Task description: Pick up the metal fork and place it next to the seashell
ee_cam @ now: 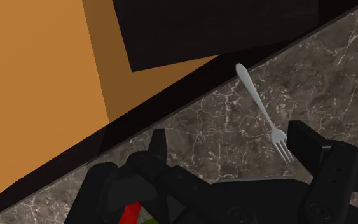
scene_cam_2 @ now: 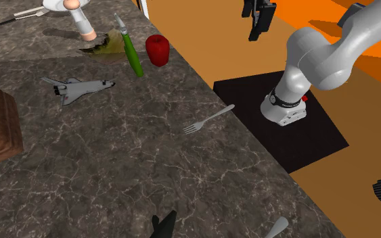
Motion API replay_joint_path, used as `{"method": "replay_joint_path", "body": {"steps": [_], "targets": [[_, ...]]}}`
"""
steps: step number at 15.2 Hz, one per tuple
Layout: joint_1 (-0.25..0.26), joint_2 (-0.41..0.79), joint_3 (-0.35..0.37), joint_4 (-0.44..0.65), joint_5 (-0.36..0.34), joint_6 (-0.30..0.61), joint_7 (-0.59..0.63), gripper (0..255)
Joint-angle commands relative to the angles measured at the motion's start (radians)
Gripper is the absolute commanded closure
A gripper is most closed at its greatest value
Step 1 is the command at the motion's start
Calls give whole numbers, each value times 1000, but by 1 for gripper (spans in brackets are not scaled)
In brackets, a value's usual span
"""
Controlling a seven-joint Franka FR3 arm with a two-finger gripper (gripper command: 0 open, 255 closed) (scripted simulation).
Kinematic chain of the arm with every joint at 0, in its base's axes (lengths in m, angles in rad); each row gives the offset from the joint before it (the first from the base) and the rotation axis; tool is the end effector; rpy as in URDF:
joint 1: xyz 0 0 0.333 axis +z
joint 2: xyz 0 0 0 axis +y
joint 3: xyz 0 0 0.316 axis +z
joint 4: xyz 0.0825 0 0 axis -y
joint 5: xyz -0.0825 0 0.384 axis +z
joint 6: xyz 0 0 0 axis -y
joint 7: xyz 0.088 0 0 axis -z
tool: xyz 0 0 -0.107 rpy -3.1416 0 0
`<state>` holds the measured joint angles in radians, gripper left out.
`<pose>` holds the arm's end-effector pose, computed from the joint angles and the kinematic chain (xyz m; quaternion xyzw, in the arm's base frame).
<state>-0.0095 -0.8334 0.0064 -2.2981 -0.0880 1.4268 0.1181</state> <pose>0.2785 -0.0105 0.6195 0.9965 -0.0671 -0.0163 0.0470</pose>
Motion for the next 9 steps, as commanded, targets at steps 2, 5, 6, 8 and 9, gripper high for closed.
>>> {"method": "replay_joint_path", "body": {"steps": [2,5,6,8,9], "targets": [[6,5,1,-27,6,36,-1,0],[24,30,3,-101,22,146,-6,0],[30,41,4,-123,28,183,-8,0],[42,69,7,-164,38,258,-13,0],[49,84,9,-183,44,296,-15,0]]}}
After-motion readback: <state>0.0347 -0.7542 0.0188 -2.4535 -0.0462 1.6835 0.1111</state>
